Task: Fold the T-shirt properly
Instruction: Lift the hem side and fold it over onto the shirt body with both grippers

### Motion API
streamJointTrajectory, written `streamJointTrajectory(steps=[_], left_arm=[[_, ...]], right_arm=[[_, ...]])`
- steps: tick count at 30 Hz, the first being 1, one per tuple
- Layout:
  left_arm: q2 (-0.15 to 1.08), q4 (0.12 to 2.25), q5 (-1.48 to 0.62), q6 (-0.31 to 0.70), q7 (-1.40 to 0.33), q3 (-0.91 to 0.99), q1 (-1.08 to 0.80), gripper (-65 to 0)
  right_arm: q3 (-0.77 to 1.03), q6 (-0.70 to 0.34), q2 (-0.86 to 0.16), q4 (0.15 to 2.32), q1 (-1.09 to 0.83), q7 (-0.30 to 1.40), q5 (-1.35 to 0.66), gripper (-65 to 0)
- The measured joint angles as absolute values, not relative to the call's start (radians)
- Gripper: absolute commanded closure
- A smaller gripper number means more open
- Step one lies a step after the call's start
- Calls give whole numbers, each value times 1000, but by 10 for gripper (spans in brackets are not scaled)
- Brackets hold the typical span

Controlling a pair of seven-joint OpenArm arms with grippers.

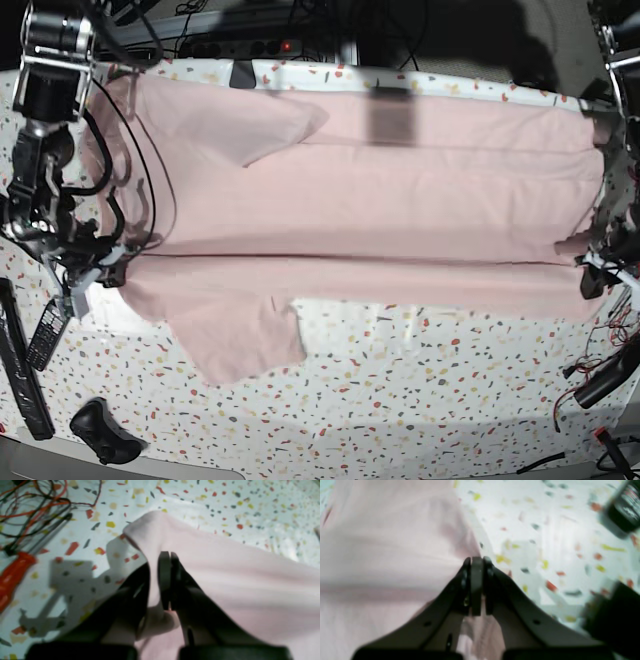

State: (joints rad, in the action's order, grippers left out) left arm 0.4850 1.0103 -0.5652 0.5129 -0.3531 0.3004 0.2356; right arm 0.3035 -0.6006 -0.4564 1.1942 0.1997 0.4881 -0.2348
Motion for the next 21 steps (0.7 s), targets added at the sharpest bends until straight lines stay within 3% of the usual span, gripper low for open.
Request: streamJointTrajectory(steps=[21], left_arm=[[492, 1134, -561, 521, -473, 307, 83, 0]], right_arm=[[469, -607, -451, 1496, -176, 484, -243, 0]])
